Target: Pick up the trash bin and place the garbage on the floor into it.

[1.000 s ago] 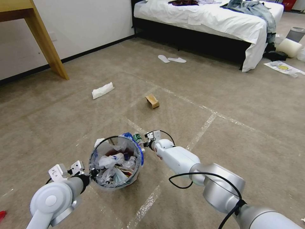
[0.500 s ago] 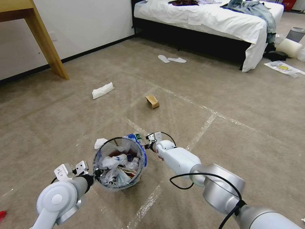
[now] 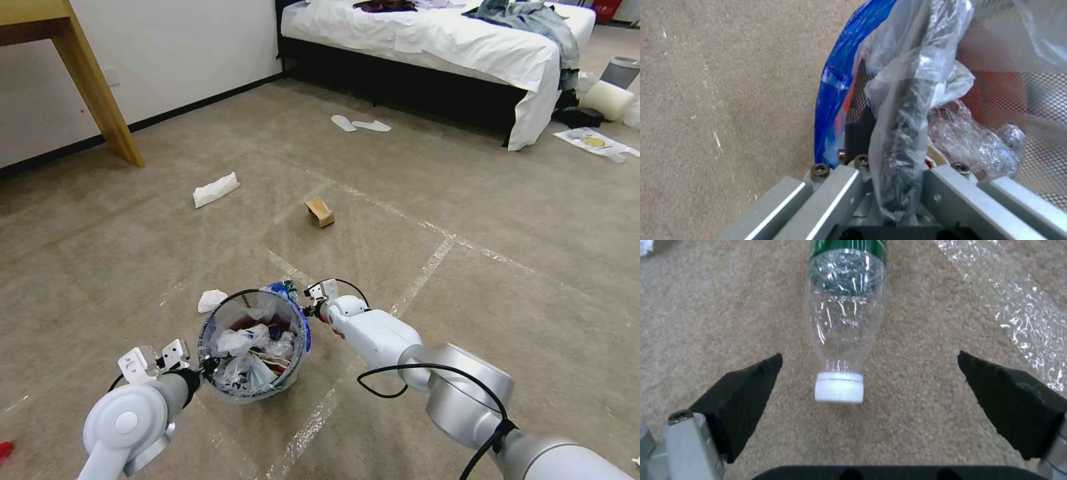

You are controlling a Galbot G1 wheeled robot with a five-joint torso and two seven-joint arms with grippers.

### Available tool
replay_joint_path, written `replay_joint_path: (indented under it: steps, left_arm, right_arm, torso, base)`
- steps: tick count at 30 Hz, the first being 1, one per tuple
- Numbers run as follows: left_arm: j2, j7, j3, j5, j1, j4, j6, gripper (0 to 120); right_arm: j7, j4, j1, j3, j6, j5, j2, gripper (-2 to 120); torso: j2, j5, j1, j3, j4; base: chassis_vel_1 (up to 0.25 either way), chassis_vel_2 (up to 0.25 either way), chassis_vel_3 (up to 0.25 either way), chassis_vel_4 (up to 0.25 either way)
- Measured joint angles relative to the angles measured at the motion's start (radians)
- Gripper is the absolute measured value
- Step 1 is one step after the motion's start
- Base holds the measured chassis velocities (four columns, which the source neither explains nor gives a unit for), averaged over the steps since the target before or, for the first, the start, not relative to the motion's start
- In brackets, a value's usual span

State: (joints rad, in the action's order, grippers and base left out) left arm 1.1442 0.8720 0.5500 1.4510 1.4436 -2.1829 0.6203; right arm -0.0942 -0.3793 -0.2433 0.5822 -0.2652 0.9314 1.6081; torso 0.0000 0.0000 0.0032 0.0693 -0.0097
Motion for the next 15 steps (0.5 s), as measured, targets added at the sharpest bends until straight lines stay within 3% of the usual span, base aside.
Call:
replay_joint_path:
  steps: [15]
  left_arm:
    - [0.035,-0.016,-0.009,-0.044,0.011,-0.008,0.005,0]
  right_arm:
    - [-0.026,0.012,0.006,-0.003,0.002,-0.008,0.0,100]
  torso:
    - [0.0,0.0,0.0,0.0,0.0]
  base:
    - [0.0,0.0,0.0,0.0]
